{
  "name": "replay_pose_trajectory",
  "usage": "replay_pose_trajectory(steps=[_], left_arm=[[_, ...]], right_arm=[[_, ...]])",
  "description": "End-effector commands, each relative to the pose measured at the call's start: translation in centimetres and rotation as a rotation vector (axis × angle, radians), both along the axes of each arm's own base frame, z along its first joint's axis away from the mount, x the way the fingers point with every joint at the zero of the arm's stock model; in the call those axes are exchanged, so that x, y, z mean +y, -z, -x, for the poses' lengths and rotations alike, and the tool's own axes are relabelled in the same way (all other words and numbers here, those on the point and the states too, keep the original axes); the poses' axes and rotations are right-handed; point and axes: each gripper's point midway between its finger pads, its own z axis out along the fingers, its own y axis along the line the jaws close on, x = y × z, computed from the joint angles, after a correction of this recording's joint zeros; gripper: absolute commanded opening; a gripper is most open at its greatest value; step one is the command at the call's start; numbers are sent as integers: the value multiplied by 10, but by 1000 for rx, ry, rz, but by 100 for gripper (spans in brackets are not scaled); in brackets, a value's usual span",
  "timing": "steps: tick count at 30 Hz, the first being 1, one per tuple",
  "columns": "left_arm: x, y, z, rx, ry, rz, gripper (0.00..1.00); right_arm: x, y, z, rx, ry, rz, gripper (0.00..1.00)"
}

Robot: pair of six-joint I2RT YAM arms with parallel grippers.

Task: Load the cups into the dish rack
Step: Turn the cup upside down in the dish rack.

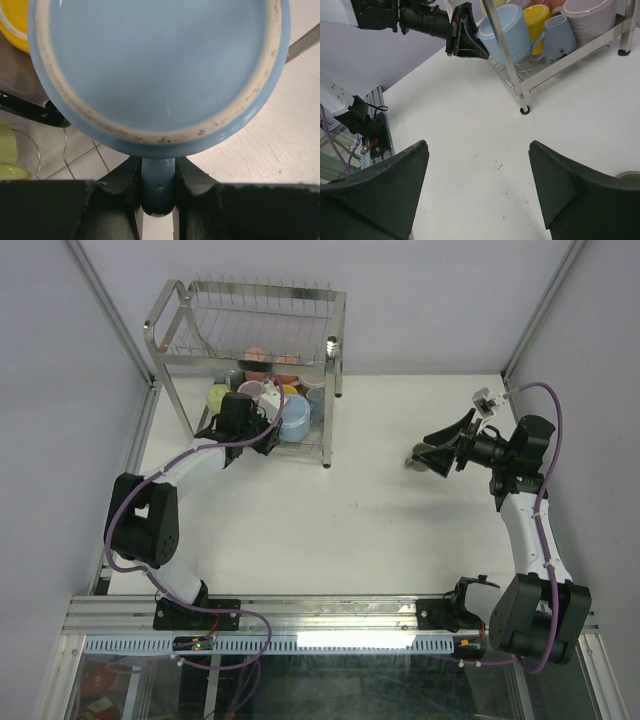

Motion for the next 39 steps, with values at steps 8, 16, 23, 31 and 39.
replay_pose_trajectory(steps=[8,16,23,31,39], left_arm=[[1,-48,-41,-165,52,0,0],[8,-43,-52,-177,41,-46,0],[15,-40,-58,-207,59,-111,0],[17,-38,-64,-189,42,-124,24],[23,-43,-65,-191,-5,-122,36]], right_arm=[[-4,-9,-1,-51,1,5,84],[-5,-10,-1,-55,2,5,84],[-5,-9,-1,-51,3,3,84],[-5,-9,-1,-49,5,2,84],[-6,-9,-1,-50,6,1,84]])
